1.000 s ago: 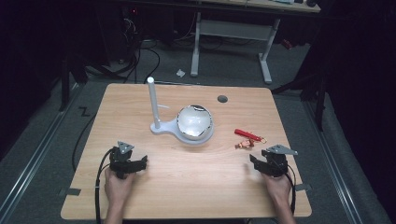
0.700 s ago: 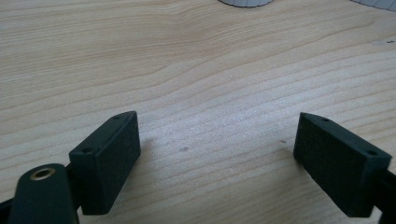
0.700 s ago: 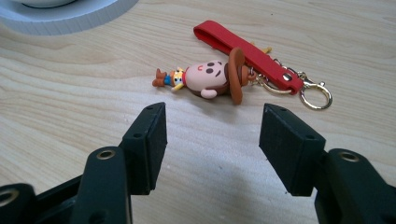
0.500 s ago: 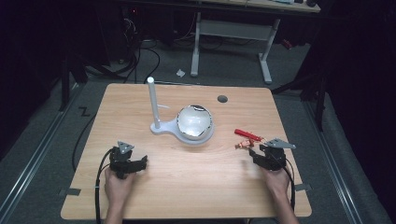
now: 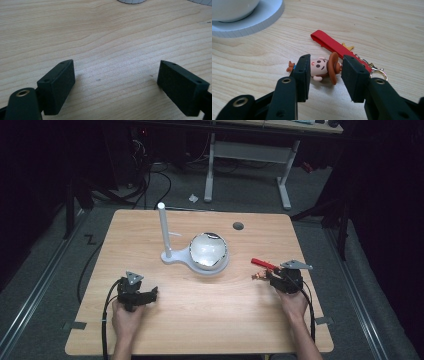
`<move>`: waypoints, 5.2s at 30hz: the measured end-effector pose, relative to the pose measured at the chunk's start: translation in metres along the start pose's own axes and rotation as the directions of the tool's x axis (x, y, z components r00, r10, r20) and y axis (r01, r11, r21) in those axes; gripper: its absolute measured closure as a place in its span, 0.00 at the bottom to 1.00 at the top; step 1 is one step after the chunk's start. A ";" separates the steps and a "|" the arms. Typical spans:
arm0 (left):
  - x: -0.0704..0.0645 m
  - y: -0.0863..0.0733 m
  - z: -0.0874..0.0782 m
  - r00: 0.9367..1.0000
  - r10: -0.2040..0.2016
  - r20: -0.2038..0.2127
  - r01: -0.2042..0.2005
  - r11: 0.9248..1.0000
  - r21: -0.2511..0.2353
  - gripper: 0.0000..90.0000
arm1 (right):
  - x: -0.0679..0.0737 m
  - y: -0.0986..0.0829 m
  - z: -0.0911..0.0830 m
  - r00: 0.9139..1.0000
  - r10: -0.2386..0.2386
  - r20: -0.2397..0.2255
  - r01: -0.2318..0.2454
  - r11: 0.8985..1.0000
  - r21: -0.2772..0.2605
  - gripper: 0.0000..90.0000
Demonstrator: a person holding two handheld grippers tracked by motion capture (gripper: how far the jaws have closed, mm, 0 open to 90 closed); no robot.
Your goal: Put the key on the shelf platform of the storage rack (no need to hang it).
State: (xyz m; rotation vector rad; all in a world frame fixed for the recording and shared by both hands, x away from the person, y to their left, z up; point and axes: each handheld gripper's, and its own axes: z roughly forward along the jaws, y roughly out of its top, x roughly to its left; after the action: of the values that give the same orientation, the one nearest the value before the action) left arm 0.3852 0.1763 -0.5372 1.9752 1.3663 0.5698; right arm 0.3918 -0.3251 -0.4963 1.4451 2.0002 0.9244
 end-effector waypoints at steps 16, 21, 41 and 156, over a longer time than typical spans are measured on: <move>0.000 0.000 0.000 1.000 0.000 0.000 0.000 1.000 0.000 0.17 | -0.007 0.010 0.015 1.000 0.000 0.020 -0.001 1.000 0.027 0.81; 0.000 0.000 0.000 1.000 0.000 0.001 0.000 1.000 0.001 0.17 | -0.008 0.011 0.017 1.000 -0.006 0.011 0.006 0.999 0.040 0.86; 0.000 0.000 0.000 1.000 0.000 0.000 0.000 1.000 0.000 0.17 | -0.005 0.015 0.009 0.997 -0.071 0.013 0.071 0.997 0.006 0.96; 0.000 0.000 0.000 1.000 -0.002 0.001 0.002 1.000 -0.001 0.17 | 0.133 0.172 -0.002 0.874 -0.376 -0.307 0.303 0.917 -0.260 0.96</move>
State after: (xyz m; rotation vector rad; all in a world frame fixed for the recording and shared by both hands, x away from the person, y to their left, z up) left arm 0.3853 0.1764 -0.5372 1.9729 1.3665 0.5688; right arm 0.4536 -0.1634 -0.3644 0.8154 2.2373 1.2486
